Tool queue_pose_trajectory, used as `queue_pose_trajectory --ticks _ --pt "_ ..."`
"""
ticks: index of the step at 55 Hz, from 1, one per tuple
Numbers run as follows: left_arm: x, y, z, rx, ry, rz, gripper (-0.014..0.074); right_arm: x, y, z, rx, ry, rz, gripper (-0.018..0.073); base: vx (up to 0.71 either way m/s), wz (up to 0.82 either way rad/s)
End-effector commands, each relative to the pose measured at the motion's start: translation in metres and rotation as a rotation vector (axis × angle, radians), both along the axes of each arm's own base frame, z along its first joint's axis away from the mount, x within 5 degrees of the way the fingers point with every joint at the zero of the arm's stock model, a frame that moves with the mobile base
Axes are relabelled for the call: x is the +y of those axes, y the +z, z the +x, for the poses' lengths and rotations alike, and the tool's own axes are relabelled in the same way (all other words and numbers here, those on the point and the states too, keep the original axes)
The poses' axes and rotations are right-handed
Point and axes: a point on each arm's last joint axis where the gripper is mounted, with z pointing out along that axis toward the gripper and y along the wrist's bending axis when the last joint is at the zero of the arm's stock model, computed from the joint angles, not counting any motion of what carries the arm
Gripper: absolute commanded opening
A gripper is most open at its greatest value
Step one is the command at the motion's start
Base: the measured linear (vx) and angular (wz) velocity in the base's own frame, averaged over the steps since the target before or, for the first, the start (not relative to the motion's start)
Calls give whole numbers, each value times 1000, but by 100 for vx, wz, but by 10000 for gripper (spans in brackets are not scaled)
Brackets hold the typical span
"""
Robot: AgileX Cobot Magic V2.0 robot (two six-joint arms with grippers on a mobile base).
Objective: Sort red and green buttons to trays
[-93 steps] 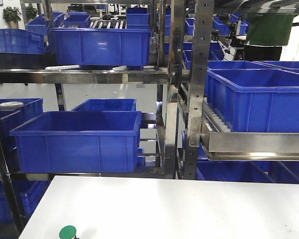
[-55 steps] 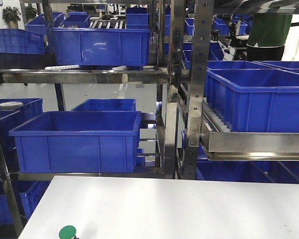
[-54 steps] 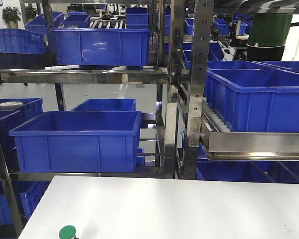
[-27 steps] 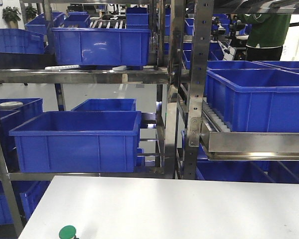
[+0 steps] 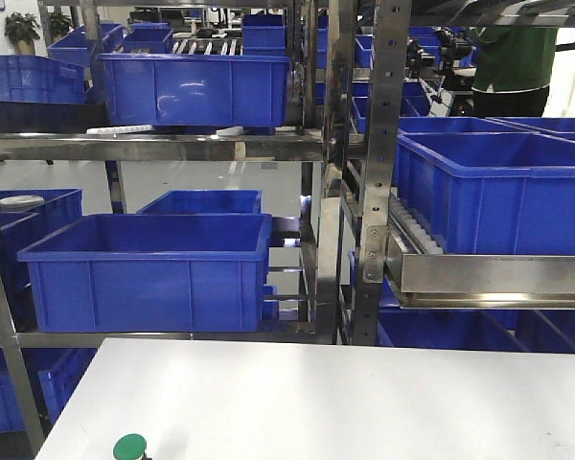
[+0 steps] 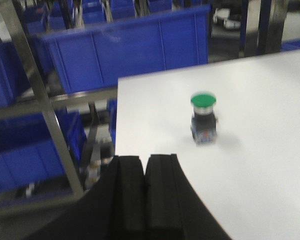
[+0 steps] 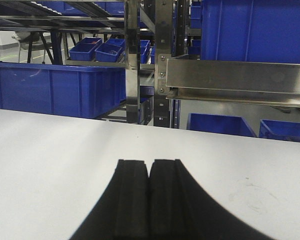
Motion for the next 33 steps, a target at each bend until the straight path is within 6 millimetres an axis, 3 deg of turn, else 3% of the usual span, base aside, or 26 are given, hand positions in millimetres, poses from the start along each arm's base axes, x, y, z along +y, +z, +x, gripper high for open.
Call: queue_pose_trajectory --ticks 1,33 --pt "-1 31 1 -215 -15 -33 -6 0 5 0 -81 -5 3 -8 0 0" --pt "-2 36 1 -270 -19 -39 -6 0 6 0 -85 -5 3 -8 0 0"
